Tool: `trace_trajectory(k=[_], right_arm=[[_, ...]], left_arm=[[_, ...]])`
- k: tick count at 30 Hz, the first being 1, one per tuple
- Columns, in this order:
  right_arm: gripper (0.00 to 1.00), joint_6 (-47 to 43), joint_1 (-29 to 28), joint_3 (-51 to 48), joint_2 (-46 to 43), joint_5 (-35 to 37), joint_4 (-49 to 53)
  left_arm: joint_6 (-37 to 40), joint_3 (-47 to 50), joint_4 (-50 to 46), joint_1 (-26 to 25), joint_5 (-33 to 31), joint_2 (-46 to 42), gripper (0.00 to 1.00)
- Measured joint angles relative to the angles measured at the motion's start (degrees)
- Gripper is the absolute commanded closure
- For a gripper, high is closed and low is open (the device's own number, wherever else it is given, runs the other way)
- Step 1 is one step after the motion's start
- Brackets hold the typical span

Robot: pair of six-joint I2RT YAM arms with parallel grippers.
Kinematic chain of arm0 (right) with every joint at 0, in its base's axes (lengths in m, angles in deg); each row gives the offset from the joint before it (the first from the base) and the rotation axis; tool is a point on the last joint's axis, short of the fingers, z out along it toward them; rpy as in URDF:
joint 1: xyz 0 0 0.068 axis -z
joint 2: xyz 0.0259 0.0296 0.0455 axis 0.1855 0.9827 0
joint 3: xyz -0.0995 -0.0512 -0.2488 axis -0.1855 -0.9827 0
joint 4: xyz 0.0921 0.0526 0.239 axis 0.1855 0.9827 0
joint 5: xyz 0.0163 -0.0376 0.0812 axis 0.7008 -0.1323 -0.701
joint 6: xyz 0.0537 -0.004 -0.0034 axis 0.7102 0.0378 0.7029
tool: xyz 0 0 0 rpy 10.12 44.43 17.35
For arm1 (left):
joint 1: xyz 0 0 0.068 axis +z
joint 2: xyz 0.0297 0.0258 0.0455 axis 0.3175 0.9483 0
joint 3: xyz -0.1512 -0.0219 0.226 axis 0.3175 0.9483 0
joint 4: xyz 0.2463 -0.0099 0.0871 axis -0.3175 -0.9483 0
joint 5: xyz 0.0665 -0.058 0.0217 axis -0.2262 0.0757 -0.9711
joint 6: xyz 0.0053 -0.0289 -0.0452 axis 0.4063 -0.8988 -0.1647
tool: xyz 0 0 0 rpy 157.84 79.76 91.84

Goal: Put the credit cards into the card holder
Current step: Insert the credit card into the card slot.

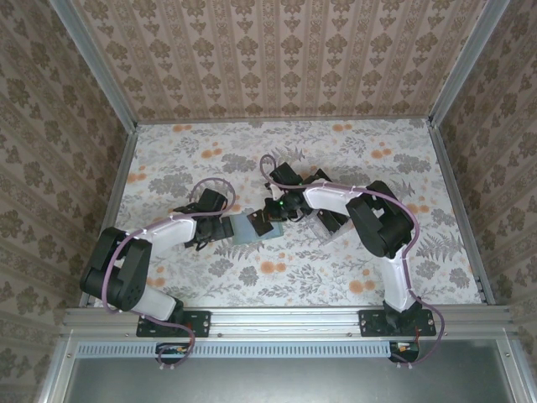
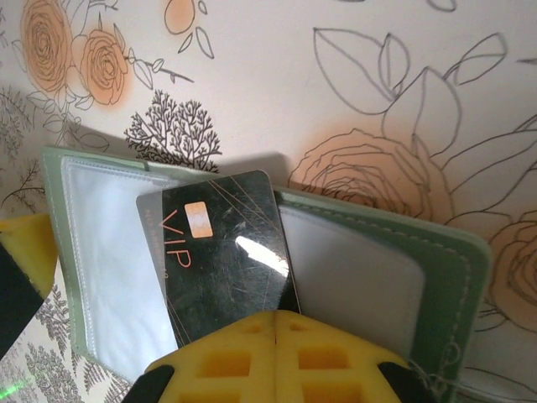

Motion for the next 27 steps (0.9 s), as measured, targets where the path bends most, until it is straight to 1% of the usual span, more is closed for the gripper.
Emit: trace_trajectory(k=[13, 27], right_arm=[[0.95, 0.26, -0.48, -0.11, 0.00, 0.09, -0.33], [0.95, 2.49, -4.33, -1.95, -0.31, -0.50, -3.48]], left_arm=[[0.02, -0.31, -0.24, -0.04, -0.02, 0.31, 0.00], [0.00, -0.31, -0.24, -0.07, -0.02, 0.33, 0.00]])
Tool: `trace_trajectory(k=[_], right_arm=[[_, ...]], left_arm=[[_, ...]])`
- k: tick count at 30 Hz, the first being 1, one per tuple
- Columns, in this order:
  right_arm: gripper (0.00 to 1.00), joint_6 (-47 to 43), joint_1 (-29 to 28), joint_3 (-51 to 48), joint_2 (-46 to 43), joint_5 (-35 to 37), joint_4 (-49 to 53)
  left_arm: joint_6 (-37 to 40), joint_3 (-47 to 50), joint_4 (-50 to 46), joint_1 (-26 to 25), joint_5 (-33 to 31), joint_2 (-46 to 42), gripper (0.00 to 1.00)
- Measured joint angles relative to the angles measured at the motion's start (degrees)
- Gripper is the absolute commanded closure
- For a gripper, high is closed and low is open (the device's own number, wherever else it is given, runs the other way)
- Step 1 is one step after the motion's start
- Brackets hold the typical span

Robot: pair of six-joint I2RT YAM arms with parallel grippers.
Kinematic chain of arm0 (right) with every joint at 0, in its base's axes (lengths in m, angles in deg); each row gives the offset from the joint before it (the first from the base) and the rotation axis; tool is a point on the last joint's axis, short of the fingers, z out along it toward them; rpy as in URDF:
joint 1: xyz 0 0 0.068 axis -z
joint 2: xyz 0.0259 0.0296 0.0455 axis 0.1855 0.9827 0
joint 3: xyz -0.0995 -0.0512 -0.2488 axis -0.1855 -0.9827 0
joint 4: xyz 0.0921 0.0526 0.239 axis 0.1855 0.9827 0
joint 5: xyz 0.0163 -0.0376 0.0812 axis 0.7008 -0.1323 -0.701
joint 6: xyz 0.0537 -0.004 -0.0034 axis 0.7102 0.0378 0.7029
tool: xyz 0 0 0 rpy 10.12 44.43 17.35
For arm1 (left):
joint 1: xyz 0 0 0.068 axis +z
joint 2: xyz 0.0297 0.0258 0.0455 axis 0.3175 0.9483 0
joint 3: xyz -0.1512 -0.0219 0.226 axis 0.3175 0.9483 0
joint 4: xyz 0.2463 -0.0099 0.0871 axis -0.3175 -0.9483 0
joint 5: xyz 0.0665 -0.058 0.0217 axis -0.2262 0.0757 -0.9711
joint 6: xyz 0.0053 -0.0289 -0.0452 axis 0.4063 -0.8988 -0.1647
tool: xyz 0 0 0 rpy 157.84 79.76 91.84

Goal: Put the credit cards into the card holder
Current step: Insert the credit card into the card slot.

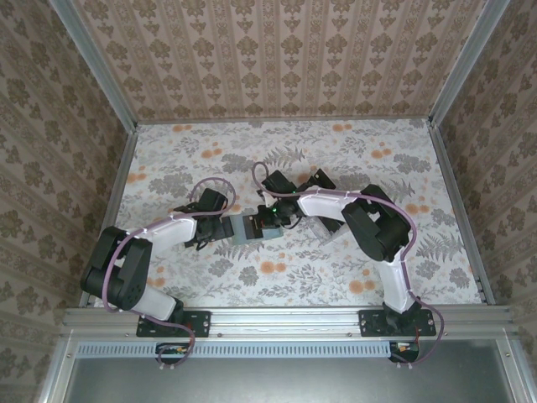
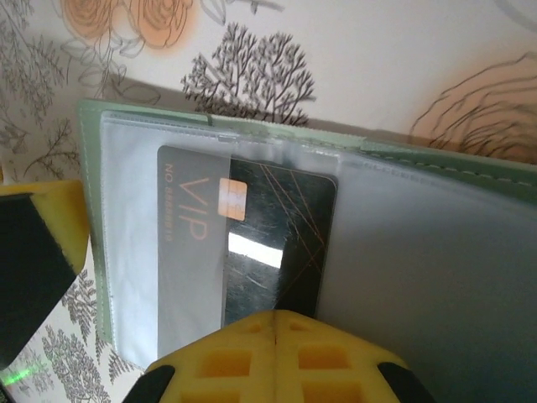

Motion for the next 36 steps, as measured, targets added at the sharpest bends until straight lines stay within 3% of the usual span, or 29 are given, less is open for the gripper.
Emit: trace_trajectory(k=[8, 20, 36], right_arm=[[0.95, 0.83, -0.39, -0.04, -0.39, -0.90, 0.00], [0.95, 0.52, 3.76, 1.05, -2.58, -0.83, 1.03], [0.95, 0.39, 2.75, 2.36, 0.92, -0.90, 1.29]], left_arm=[[0.00, -0.37, -0.28, -0.04, -0.11, 0.33, 0.00], [0.02, -0.66, -0.55, -0.04, -0.09, 0.52, 0.00], [0.02, -0.72, -0.52, -0.28, -0.17, 0.74, 0.00]])
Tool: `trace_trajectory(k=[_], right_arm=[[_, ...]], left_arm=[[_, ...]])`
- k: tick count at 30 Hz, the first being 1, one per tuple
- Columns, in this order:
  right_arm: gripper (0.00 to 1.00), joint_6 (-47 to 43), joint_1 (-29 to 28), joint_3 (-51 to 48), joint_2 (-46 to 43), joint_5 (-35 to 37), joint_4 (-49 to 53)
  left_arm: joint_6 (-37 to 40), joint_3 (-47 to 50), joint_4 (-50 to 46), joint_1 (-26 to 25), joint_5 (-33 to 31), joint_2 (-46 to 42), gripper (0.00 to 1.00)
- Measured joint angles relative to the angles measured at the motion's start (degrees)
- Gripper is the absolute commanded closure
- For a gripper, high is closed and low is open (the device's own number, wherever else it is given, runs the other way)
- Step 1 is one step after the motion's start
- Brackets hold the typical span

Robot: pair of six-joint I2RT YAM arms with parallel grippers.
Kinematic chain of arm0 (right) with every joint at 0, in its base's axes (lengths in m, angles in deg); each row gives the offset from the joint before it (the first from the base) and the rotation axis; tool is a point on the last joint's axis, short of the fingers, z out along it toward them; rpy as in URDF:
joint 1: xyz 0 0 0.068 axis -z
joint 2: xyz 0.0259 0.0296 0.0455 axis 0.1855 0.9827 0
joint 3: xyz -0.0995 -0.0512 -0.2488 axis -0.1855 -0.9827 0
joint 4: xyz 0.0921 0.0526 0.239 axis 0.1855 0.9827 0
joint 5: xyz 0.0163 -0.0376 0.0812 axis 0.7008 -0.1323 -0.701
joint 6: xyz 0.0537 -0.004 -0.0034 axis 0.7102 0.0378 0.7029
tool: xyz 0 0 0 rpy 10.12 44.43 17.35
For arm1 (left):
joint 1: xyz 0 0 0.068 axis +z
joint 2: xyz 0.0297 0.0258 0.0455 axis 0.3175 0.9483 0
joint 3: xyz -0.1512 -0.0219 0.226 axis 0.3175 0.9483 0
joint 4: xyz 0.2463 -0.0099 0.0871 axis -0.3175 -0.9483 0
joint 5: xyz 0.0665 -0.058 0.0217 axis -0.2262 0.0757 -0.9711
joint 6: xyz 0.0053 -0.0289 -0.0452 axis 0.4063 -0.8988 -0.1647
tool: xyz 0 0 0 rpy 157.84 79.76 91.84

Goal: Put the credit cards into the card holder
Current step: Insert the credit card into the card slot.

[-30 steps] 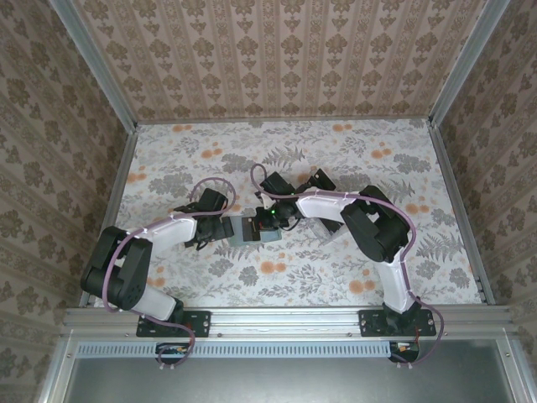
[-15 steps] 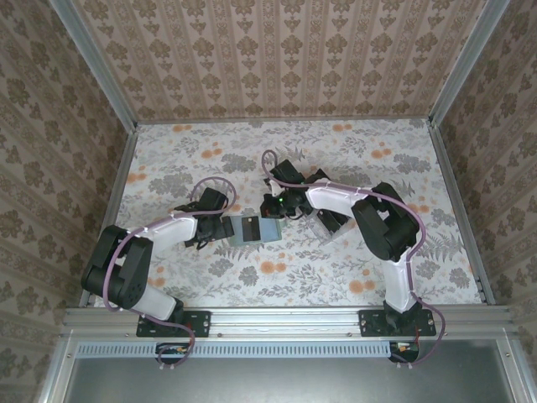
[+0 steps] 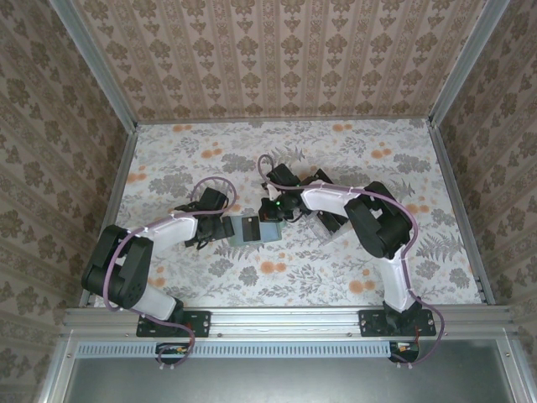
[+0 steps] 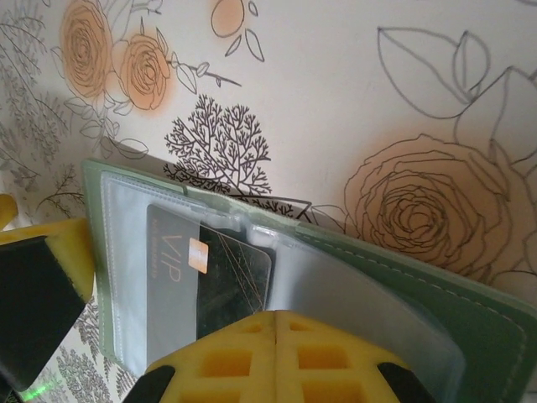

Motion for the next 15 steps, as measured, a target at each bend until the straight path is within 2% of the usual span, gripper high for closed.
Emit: trace_trajectory(k=[15], right_arm=[[0.95, 0.33, -2.54, 3.15, 2.14, -0.63, -0.02]], left_arm=[[-0.02, 0.00, 0.07, -0.02, -0.09, 0.04, 0.00]])
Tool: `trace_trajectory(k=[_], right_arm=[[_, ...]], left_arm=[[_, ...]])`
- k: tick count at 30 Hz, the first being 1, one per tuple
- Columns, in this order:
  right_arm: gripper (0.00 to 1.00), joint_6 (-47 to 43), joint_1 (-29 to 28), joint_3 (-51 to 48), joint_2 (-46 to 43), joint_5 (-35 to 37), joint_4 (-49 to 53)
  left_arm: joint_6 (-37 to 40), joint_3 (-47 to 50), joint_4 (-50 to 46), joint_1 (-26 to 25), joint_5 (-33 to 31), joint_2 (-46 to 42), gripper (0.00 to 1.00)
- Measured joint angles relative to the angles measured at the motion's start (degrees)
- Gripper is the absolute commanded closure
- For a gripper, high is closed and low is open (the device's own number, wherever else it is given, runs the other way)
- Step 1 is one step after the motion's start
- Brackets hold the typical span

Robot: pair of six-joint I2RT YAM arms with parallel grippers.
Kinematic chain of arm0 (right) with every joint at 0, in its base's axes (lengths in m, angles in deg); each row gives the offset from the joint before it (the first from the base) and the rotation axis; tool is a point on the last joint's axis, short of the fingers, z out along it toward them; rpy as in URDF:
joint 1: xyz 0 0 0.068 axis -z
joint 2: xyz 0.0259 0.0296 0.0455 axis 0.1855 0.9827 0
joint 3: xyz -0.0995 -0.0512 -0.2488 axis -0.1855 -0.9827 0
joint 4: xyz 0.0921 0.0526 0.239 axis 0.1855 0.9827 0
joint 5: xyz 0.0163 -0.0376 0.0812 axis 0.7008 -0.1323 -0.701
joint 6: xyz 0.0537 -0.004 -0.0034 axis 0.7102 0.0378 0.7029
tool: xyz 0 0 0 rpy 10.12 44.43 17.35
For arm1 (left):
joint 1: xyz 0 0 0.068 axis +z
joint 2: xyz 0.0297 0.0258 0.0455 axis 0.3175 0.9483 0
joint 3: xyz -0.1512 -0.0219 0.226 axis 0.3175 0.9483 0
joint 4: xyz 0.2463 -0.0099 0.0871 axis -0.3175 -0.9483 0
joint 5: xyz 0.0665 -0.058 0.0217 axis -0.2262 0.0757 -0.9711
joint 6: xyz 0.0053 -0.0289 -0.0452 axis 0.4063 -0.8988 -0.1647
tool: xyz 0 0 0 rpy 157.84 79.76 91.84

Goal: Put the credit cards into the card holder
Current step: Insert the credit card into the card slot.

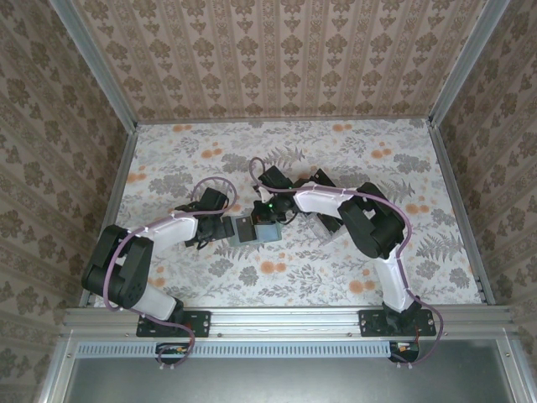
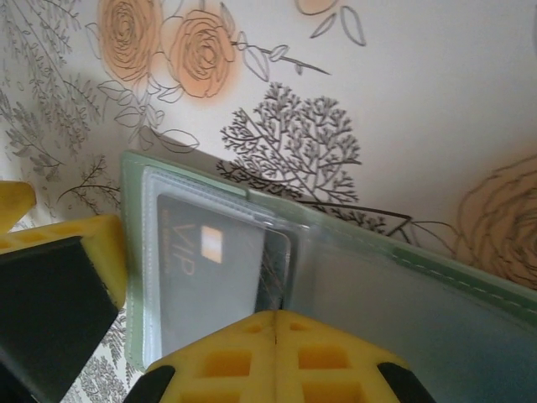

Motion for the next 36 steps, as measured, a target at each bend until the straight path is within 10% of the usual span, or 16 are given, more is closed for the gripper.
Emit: trace_trajectory(k=[36], right_arm=[[0.95, 1.25, -0.33, -6.40, -3.91, -0.85, -1.18]], left_arm=[[0.61, 0.15, 0.02, 0.02, 0.33, -0.44, 0.00]])
